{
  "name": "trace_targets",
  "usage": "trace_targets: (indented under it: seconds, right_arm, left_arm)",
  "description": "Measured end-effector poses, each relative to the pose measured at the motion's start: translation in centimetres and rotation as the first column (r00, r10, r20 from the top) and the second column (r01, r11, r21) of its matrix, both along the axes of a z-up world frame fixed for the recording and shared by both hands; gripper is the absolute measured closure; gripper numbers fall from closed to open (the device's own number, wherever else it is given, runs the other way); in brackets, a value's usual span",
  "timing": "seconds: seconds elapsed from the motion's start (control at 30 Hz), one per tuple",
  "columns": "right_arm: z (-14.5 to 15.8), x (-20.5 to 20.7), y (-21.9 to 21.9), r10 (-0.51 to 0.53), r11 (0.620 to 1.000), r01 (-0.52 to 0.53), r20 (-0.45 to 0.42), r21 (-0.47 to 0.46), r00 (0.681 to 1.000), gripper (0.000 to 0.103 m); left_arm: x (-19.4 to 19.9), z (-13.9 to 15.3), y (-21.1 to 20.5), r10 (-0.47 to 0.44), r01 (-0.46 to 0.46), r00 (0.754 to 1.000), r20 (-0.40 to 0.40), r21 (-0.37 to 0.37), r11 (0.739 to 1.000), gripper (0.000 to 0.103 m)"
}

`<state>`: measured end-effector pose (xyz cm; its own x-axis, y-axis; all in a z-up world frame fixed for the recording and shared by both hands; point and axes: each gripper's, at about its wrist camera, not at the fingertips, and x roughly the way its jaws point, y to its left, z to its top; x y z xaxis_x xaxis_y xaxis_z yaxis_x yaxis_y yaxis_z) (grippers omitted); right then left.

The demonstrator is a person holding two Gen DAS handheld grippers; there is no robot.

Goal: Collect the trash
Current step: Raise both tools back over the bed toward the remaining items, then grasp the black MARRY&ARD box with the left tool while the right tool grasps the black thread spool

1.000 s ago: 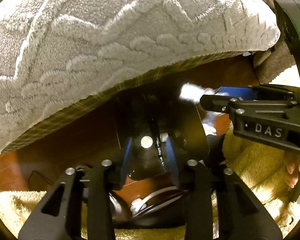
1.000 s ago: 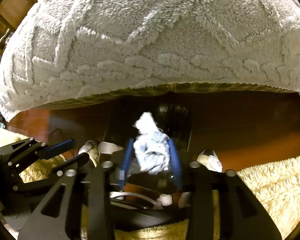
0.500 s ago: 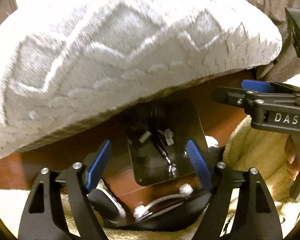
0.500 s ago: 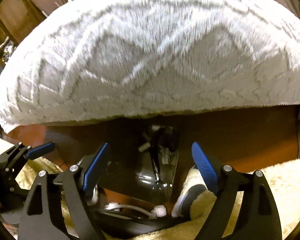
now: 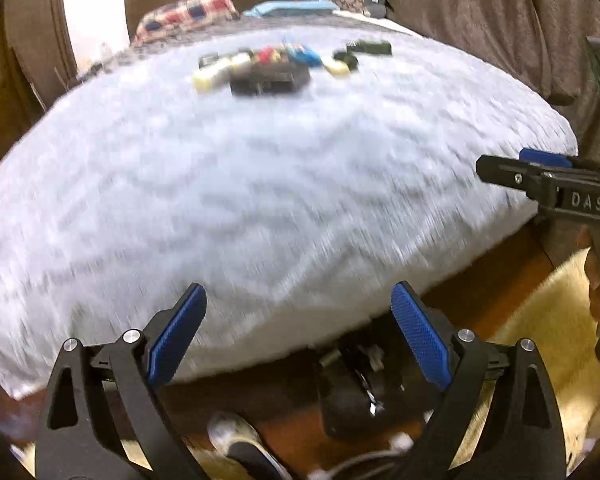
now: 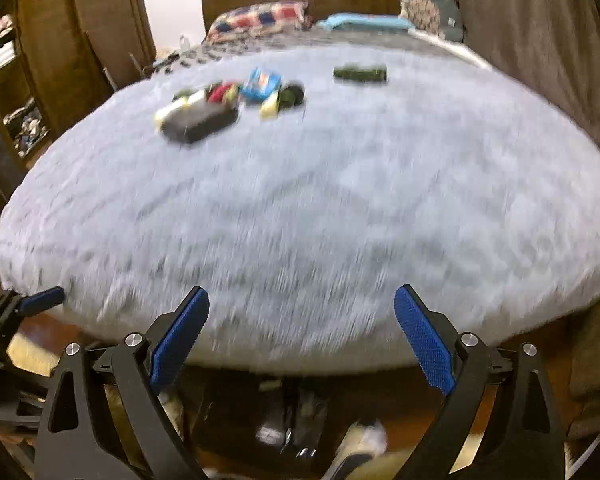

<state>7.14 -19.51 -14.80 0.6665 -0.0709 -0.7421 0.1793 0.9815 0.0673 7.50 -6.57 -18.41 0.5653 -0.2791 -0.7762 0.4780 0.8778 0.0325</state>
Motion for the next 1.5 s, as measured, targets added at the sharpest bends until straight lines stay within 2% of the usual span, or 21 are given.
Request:
trace_targets:
  seconds: [0.1, 0.43, 0.6, 0.9, 1.07, 1.13, 1.23, 1.3, 1.37, 1.43, 1.5]
  right_arm:
    - [0.7, 2.4, -1.0, -0.013, 1.0, 0.012, 0.012, 0.004, 1.0, 0.009]
    - [1.5, 10.6, -2.2, -0.028, 0.999, 0.029, 0.021, -0.032, 0.999, 0.009]
    - [1.0, 14.3, -3.0, -0.057, 0.998, 0.057, 0.019, -0.005, 0.998, 0.009]
    - [-0.5, 19.4, -3.9, -0.083, 0.995, 0.083, -0.004, 0.053, 0.997, 0.01]
    - [-0.7, 21.0, -3.6, -0.059, 0.995, 0.059, -0.004, 0.078, 0.998, 0.027]
    - [-0.9, 21.7, -3.3, -0.042, 0.996, 0.043, -0.012, 0.079, 0.999, 0.039]
    - [-1.2, 22.2, -3.3, -0.036, 0.994, 0.038, -0.016, 0.1, 0.999, 0.047]
    - [-1.3, 22.5, -3.4, -0.031, 0.993, 0.033, -0.018, 0.116, 0.999, 0.05]
    - [-1.5, 22.6, -3.4, -0.022, 0.99, 0.024, -0.017, 0.139, 1.0, 0.055]
    - [-1.5, 22.6, -3.3, -0.004, 0.987, 0.006, -0.01, 0.158, 1.0, 0.07]
    - [-1.4, 22.5, -3.0, 0.004, 0.989, -0.003, -0.007, 0.149, 1.0, 0.076]
  left_arm:
    - [2.6, 1.5, -0.5, 0.004, -0.004, 0.999, 0.035, 0.012, 1.0, 0.014]
    - [10.2, 3.7, -3.1, 0.042, -0.04, 0.993, 0.111, -0.02, 0.999, 0.009]
    - [14.1, 3.6, -4.0, 0.074, -0.07, 0.994, 0.078, -0.05, 0.996, 0.009]
    - [18.0, 2.5, -6.1, 0.061, -0.059, 0.995, 0.074, -0.026, 0.998, 0.009]
    - [19.8, 1.6, -6.9, 0.062, -0.062, 0.996, 0.059, -0.013, 0.998, 0.009]
    - [20.3, 1.3, -7.2, 0.057, -0.056, 0.997, 0.049, -0.011, 0.998, 0.009]
    - [21.1, 0.9, -7.7, 0.047, -0.047, 0.998, 0.034, -0.004, 0.999, 0.01]
    - [21.4, 0.6, -8.0, 0.033, -0.033, 0.999, 0.017, -0.006, 0.999, 0.018]
    - [21.7, 0.1, -8.2, 0.016, -0.016, 1.0, -0.006, -0.011, 1.0, 0.03]
    - [21.6, 0.2, -8.2, 0.015, -0.015, 1.0, -0.002, -0.016, 1.0, 0.031]
    - [21.5, 0.2, -8.1, 0.014, -0.014, 1.0, 0.003, -0.022, 1.0, 0.031]
